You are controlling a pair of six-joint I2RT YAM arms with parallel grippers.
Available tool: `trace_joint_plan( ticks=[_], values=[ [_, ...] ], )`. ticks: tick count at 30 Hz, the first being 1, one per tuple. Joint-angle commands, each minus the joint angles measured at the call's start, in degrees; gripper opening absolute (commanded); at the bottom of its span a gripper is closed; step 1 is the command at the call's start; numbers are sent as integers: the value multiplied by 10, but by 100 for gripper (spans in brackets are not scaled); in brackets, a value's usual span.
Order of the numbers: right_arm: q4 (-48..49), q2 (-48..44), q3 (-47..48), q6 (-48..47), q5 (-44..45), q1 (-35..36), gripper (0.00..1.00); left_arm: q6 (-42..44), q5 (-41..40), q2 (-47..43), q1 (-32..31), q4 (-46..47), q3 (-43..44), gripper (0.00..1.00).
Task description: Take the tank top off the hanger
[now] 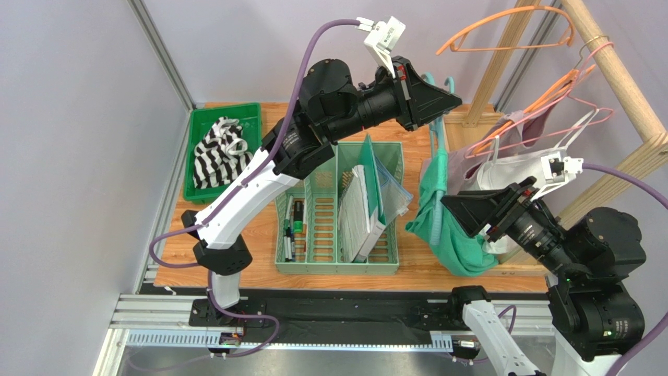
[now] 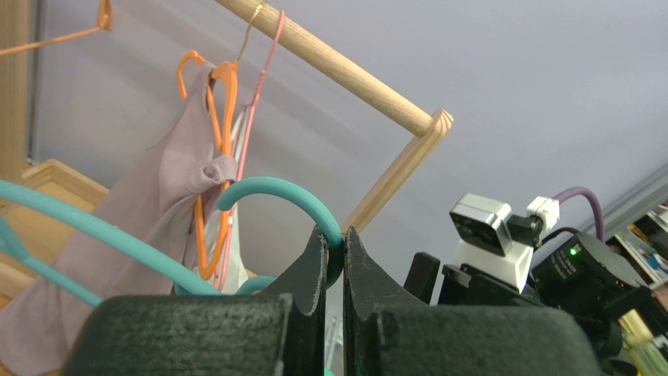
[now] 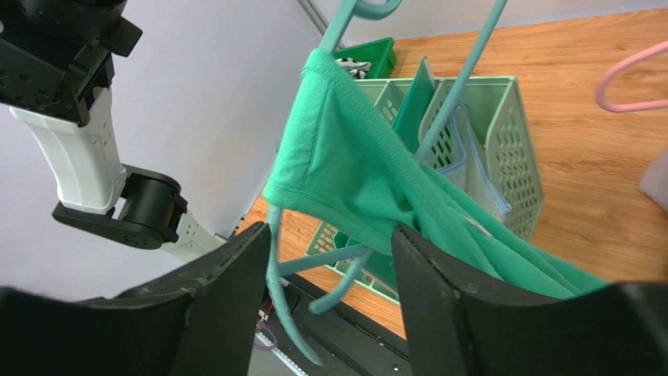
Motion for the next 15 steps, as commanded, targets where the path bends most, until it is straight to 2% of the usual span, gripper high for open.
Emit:
trace_joint_plan(
  ticks=[1,3,4,6,8,10,11,15],
  values=[
    [-33,20,65,-27,66,2,68,-31,45,-3,16,34,28,0],
    [-67,31,84,-86,98,1,69,-42,60,-5,24,25,28,0],
    [-78,33,88,-102,146,3,69,-44,67,-8,26,23,28,0],
    [-90,29,77,-118,178,2,66,-49,83,-11,27,18,27,0],
    [-58,19,30,-132,136,2,60,-57,93,-15,29,17,27,0],
    [-22,-1,-6,-124,37,1,59,-62,102,-14,29,18,26,0],
    [18,-6,-42,-108,15,2,59,-64,105,-14,29,20,27,0],
    [97,-31,-99,-66,-15,2,57,-78,121,-10,29,26,26,0]
  ],
)
